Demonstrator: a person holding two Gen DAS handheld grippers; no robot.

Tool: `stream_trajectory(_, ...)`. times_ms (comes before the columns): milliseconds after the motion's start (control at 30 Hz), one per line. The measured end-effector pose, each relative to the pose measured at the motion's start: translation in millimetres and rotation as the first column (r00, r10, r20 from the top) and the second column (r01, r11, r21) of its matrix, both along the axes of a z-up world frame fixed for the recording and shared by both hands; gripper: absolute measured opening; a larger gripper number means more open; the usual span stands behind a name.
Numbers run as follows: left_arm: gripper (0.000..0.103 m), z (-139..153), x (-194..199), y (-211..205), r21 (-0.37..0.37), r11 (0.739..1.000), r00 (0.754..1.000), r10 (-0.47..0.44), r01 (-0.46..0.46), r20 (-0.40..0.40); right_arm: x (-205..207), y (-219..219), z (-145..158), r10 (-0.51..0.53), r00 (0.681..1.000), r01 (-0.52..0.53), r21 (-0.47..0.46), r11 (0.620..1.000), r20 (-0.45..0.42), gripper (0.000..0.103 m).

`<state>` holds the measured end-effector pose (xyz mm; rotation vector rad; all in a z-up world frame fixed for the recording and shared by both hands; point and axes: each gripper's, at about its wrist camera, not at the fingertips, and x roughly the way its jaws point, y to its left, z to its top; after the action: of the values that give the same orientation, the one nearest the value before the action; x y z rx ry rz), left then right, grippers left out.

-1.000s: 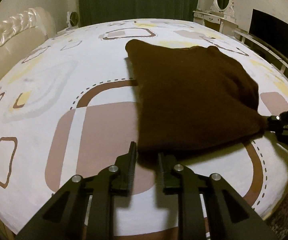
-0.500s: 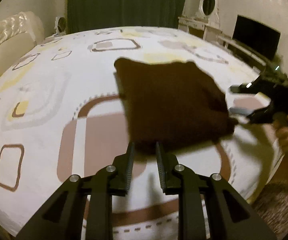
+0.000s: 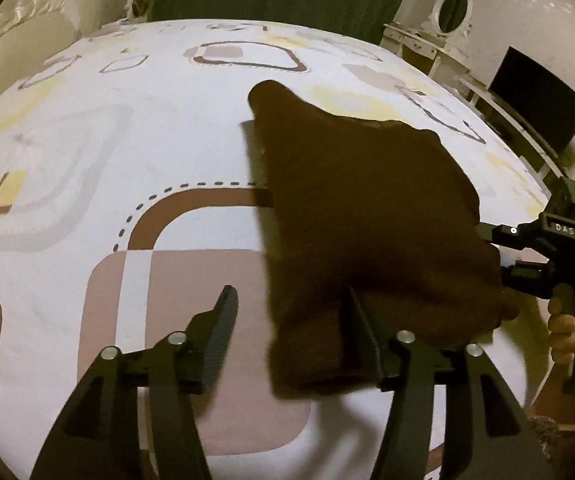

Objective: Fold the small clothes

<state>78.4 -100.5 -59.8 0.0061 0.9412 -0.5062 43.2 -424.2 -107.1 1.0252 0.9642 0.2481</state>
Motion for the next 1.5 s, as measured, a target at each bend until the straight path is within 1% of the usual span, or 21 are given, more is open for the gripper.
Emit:
stream_trajectory(33,0.058,-0.1,0.9,1.4,-0.006,1.000,1.000,0.002,-0.002,-0.006,0.4,-1.3,1.2,-0.004,1.000,0.004,0.011,1.000,-0.004,0.039)
stream_trajectory(67,0.058,0.1,1.0,2.4,-0.009,1.000,1.000,0.003,-0.003,-0.008,1.3,-3.8,4.1,-0.013,1.000,0.013,0.028,1.000,0.002,0.046)
stream_trajectory(100,0.058,0.8,0.3,3.0,-0.005,1.000,1.000,0.001,-0.001,-0.005,1.5,-3.7,7.2,-0.022,1.000,0.022,0.028,0.999,0.010,0.048)
stream_trajectory(200,0.059,4.4,-2.5,2.4,0.009,1.000,1.000,-0.010,0.010,0.007,11.9,-11.3,15.9,-0.065,0.997,0.064,0.010,0.998,0.042,0.064)
stream_trajectory(267,0.059,8.9,-2.8,1.8,0.013,1.000,1.000,-0.019,0.019,0.012,27.4,-15.8,13.4,-0.074,0.996,0.072,0.043,0.996,0.044,0.066)
stream_trajectory(300,0.061,12.5,-2.3,2.3,0.007,1.000,1.000,-0.024,0.024,0.015,33.7,-16.6,11.2,-0.069,0.997,0.067,0.055,0.996,0.041,0.067)
stream_trajectory(333,0.065,15.7,-1.5,2.7,0.003,1.000,0.999,-0.026,0.026,0.018,44.8,-15.6,8.5,-0.063,0.997,0.060,0.065,0.996,0.036,0.067)
stream_trajectory(400,0.068,18.4,1.9,2.3,0.005,1.000,0.999,-0.028,0.027,0.021,59.5,-14.3,7.1,-0.061,0.998,0.058,0.059,0.997,0.035,0.068)
stream_trajectory(533,0.068,18.2,8.3,1.9,0.011,1.000,1.000,-0.029,0.029,0.009,94.7,-9.6,6.6,-0.050,0.998,0.049,0.032,0.998,0.027,0.069)
stream_trajectory(633,0.071,16.6,10.8,2.6,0.008,1.000,1.000,-0.028,0.028,0.000,108.8,-8.9,5.2,-0.050,0.999,0.050,0.010,0.999,0.021,0.069)
stream_trajectory(667,0.071,15.8,11.6,2.6,0.008,1.000,1.000,-0.029,0.029,-0.002,112.3,-8.8,5.1,-0.052,0.998,0.052,0.002,0.999,0.018,0.067)
stream_trajectory(700,0.071,15.3,12.2,2.7,0.008,1.000,1.000,-0.030,0.030,-0.003,114.7,-9.1,5.0,-0.053,0.999,0.053,-0.006,0.999,0.014,0.059)
stream_trajectory(733,0.072,14.6,12.9,1.9,0.009,1.000,1.000,-0.029,0.029,-0.004,116.9,-9.1,4.5,-0.055,0.998,0.055,-0.023,0.998,0.005,0.053)
stream_trajectory(800,0.072,13.7,14.5,2.3,0.002,1.000,0.999,-0.030,0.030,-0.009,119.1,-11.6,-0.6,-0.055,0.998,0.054,-0.058,0.997,-0.024,0.030)
stream_trajectory(867,0.073,12.5,15.9,2.7,-0.001,1.000,0.999,-0.032,0.032,-0.012,118.9,-19.3,-8.1,-0.060,0.997,0.058,-0.049,0.997,-0.041,0.019)
stream_trajectory(933,0.075,11.1,17.1,3.0,-0.004,1.000,0.999,-0.030,0.030,-0.015,117.1,-25.9,-15.3,-0.074,0.996,0.074,0.002,0.997,-0.040,0.016)
stream_trajectory(1233,0.077,6.2,19.4,4.1,-0.024,0.999,0.999,-0.026,0.025,-0.037,115.6,-25.8,-17.3,-0.075,0.997,0.076,0.030,0.997,-0.027,0.016)
stream_trajectory(1333,0.077,6.0,20.7,9.1,-0.047,0.999,0.998,-0.028,0.026,-0.058,107.2,-30.7,-17.4,-0.090,0.996,0.091,0.061,0.994,-0.018,0.025)
stream_trajectory(1400,0.077,7.8,20.6,14.5,-0.069,0.997,0.997,-0.037,0.032,-0.069,92.9,-30.9,-12.7,-0.102,0.995,0.102,0.080,0.992,-0.006,0.039)
stream_trajectory(1433,0.077,8.9,18.9,18.8,-0.081,0.996,0.997,-0.039,0.033,-0.069,86.1,-30.1,-10.6,-0.099,0.995,0.099,0.080,0.992,0.002,0.043)
stream_trajectory(1500,0.077,10.0,14.8,28.0,-0.107,0.993,0.996,-0.050,0.042,-0.075,64.3,-23.2,-2.6,-0.074,0.997,0.073,0.062,0.995,0.019,0.058)
